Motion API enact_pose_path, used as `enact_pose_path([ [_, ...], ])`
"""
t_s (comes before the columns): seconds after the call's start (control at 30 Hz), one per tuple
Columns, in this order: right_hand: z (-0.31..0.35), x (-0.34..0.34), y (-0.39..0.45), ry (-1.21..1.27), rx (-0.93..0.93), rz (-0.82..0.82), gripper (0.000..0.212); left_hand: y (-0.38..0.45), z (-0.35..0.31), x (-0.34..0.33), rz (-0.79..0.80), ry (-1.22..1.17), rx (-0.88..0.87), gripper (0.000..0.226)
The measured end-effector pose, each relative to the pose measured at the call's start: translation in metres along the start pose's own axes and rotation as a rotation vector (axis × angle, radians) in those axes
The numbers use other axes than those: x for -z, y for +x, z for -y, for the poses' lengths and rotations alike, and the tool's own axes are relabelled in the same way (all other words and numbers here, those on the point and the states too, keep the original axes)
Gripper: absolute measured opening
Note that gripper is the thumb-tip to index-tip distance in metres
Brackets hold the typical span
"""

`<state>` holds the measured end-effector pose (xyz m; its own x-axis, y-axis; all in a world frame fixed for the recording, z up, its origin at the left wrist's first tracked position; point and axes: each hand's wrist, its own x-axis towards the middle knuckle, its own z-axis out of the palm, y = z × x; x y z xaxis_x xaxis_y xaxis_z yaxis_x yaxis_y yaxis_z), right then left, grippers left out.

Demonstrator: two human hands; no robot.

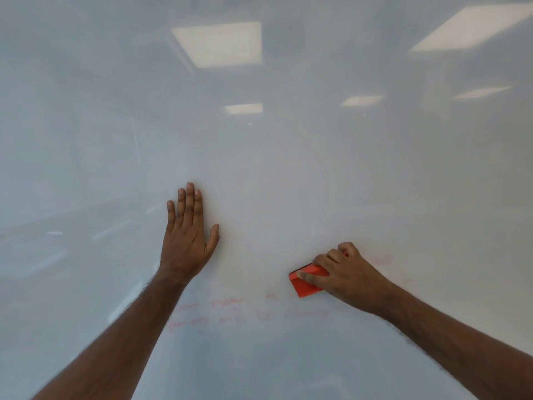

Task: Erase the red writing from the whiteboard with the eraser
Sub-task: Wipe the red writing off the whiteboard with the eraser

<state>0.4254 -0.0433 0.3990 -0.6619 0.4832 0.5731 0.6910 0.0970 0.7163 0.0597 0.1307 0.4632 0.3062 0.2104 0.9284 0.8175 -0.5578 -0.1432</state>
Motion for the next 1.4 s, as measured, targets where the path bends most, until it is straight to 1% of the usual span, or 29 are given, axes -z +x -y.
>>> enact_pose_path([
  [0.1,-0.029,0.016,-0.006,-0.027,-0.075,-0.054,0.054,0.002,-0.004,-0.001,0.005,-0.01,-0.026,0.085],
  [0.17,-0.053,0.029,-0.003,-0.048,-0.16,-0.09,0.047,0.004,-0.01,-0.003,0.003,-0.012,-0.038,0.084],
  [0.27,-0.083,0.049,0.011,-0.087,-0.292,-0.095,0.051,0.007,-0.02,-0.004,0.007,-0.017,-0.044,0.084],
  [0.33,-0.09,0.055,0.021,-0.088,-0.338,-0.093,0.054,0.009,-0.027,-0.006,0.008,-0.017,-0.036,0.084],
  [0.47,-0.083,0.049,0.024,-0.074,-0.342,-0.107,0.059,0.011,-0.041,-0.008,0.011,-0.032,0.012,0.086],
  [0.63,-0.057,0.026,-0.006,-0.024,-0.199,-0.089,0.056,0.014,-0.054,-0.009,0.022,-0.057,0.046,0.086],
  [0.73,-0.05,0.014,-0.042,-0.015,-0.093,0.004,0.062,0.014,-0.058,-0.008,0.019,-0.076,0.069,0.085],
  [0.8,-0.056,0.013,-0.065,-0.025,-0.059,0.052,0.061,0.014,-0.062,-0.006,0.019,-0.093,0.086,0.085],
  [0.87,-0.069,0.016,-0.079,-0.027,-0.073,0.043,0.056,0.015,-0.065,-0.005,0.019,-0.102,0.101,0.085],
  [0.97,-0.094,0.031,-0.079,-0.013,-0.163,-0.013,0.049,0.016,-0.072,-0.004,0.023,-0.116,0.131,0.085],
  [1.07,-0.123,0.053,-0.065,-0.03,-0.319,-0.059,0.057,0.016,-0.078,-0.006,0.033,-0.111,0.137,0.085],
  [1.17,-0.132,0.066,-0.041,-0.009,-0.473,-0.084,0.067,0.015,-0.081,-0.009,0.027,-0.1,0.116,0.083],
  [1.27,-0.122,0.065,-0.021,0.029,-0.47,-0.112,0.064,0.014,-0.083,-0.013,0.012,-0.088,0.09,0.081],
  [1.33,-0.109,0.059,-0.019,0.011,-0.402,-0.107,0.056,0.013,-0.083,-0.016,0.0,-0.079,0.074,0.082],
  [1.4,-0.098,0.05,-0.028,-0.013,-0.309,-0.069,0.054,0.013,-0.083,-0.018,-0.004,-0.075,0.052,0.082],
])
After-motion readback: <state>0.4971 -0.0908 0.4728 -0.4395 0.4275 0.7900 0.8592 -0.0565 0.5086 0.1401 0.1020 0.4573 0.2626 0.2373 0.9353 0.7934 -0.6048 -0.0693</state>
